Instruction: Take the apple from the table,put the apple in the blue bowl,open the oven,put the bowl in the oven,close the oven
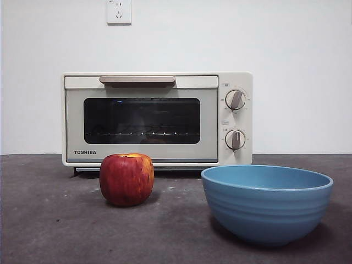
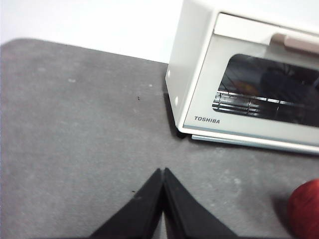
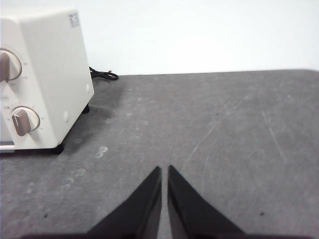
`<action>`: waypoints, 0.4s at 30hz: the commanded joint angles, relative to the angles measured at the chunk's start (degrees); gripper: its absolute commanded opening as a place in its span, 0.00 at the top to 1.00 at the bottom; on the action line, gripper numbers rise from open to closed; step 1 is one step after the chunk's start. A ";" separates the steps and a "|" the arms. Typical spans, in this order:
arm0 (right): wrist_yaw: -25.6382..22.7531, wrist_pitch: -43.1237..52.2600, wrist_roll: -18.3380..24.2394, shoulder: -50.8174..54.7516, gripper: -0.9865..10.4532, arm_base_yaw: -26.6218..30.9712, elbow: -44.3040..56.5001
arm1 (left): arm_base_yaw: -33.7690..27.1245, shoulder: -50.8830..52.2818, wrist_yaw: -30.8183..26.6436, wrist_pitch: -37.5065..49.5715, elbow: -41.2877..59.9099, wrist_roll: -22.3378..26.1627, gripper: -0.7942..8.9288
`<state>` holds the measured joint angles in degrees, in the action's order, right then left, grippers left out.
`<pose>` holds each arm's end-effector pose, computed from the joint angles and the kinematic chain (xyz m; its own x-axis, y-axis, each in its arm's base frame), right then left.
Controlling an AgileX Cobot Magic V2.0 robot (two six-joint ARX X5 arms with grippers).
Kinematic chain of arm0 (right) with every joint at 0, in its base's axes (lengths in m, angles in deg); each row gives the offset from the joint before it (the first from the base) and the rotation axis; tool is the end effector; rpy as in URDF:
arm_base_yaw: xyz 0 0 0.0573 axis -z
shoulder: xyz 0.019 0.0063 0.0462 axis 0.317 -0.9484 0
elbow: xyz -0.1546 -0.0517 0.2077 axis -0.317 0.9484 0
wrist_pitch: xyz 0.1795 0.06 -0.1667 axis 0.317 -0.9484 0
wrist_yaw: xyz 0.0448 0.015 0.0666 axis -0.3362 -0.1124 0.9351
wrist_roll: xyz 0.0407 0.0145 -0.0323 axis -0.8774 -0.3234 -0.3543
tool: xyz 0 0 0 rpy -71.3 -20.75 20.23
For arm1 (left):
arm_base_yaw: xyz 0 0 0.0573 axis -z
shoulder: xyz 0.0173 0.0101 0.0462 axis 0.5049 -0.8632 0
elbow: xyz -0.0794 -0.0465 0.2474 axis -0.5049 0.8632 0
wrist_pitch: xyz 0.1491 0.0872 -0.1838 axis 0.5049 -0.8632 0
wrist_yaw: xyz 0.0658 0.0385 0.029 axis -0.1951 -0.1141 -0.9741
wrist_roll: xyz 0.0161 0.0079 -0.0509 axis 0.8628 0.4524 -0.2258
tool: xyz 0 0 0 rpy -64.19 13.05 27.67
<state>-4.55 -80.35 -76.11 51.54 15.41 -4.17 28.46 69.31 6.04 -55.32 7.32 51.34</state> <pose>0.0968 0.0037 0.1610 0.9977 0.0027 -0.0676 0.0035 0.9958 0.0910 0.0953 -0.0013 0.1602 0.9869 -0.1179 -0.1101 0.0905 0.9696 -0.2272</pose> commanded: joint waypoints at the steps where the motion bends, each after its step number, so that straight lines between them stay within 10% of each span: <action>1: 0.17 -1.07 -4.90 0.13 0.91 -0.13 0.26 | -0.15 0.11 -0.07 0.55 1.38 -5.64 0.91; 12: 7.06 -8.63 -12.39 0.04 0.91 -0.13 -5.07 | -0.15 -0.15 3.19 -8.70 -3.69 -11.43 0.91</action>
<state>2.38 -89.51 -87.11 51.52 15.41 -7.82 28.46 69.26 8.64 -63.85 4.80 40.47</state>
